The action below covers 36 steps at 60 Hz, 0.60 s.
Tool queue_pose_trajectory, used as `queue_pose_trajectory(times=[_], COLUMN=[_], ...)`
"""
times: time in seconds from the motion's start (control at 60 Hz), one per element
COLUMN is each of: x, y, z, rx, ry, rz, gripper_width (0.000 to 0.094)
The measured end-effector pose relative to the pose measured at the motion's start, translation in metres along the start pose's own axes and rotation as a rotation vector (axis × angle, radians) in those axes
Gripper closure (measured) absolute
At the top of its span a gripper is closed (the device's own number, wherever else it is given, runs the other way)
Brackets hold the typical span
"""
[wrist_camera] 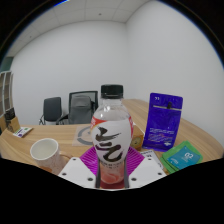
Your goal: Pour water
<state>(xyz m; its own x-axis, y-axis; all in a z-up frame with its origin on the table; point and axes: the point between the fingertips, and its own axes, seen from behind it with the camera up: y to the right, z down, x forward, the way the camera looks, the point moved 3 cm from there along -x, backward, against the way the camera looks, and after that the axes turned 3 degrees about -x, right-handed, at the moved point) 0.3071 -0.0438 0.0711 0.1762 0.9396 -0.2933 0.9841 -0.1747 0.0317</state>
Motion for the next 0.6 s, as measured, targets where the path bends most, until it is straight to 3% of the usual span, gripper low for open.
queue_pose_trajectory(times=[0.15,0.317,0.35,0.417,0.45,0.6], x=[0.002,-0.002,-0.004,-0.011,-0.017,-0.061], y=[0.001,0.001,0.001,0.000,0.002,0.005], z=[-0.002,0.001,0.004,0.007,0.007,-0.006], rx=[-0.022,-0.027,-0.034,-0.041,-0.043,-0.042], ry=[0.000,-0.054,-0.082,-0.133,-0.154,-0.186], rz=[0.014,0.000,-0.003,-0.009,-0.005,0.030], gripper_width=[0.0583,0.0425,0.0356,0.0062,0.0099,0.0078])
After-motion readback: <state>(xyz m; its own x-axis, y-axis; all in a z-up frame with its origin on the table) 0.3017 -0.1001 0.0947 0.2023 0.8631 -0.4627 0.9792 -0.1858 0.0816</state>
